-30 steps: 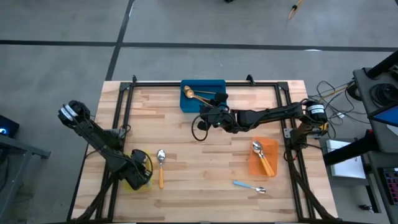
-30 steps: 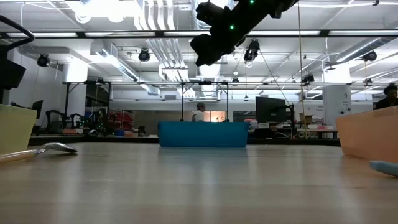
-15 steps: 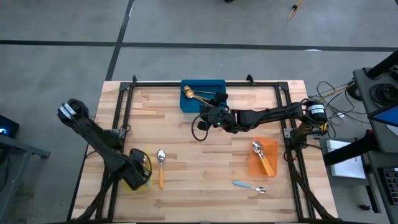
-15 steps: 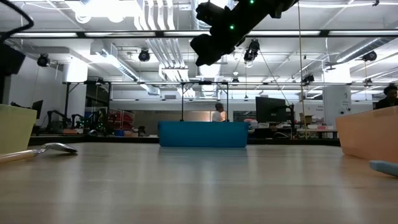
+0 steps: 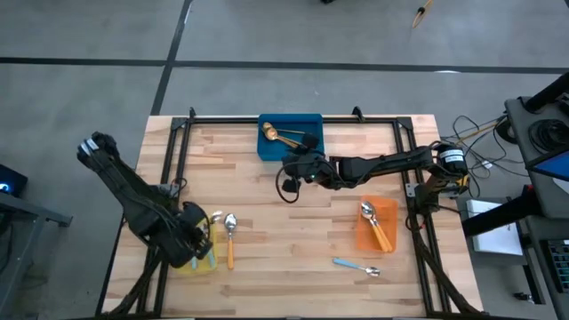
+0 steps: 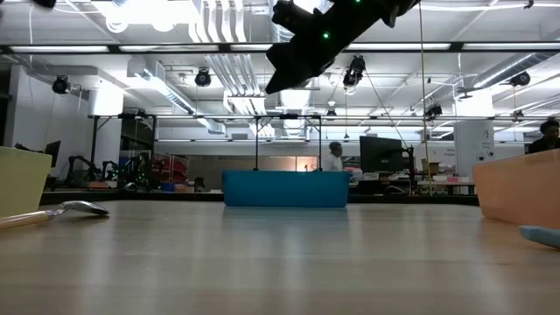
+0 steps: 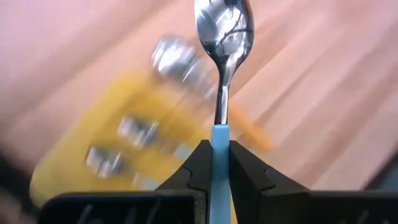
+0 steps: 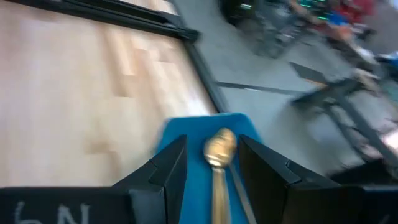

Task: Sort silverware by color (type)
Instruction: Put the blue spoon into the yellow bin

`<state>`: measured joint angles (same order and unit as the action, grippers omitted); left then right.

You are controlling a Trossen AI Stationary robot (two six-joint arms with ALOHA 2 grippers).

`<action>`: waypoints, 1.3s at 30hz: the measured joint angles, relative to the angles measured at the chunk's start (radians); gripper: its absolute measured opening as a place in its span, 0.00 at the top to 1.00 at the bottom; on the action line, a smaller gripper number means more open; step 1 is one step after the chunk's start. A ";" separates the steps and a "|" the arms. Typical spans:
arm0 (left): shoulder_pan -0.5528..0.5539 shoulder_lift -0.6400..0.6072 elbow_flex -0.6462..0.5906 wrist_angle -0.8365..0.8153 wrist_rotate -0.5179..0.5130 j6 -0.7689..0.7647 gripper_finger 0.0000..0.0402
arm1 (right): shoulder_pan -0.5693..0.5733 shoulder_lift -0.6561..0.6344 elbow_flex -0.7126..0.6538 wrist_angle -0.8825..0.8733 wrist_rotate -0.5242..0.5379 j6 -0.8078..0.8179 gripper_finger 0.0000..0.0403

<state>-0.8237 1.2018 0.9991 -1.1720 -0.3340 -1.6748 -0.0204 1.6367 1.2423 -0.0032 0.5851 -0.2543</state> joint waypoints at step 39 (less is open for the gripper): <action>0.405 0.057 0.064 0.820 0.074 1.558 0.96 | 0.023 0.005 -0.069 0.552 -1.257 0.033 0.67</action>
<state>-0.4185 1.2592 1.0631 -0.3522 -0.2600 -0.1166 0.0021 1.6413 1.1732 0.5488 -0.6717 -0.2208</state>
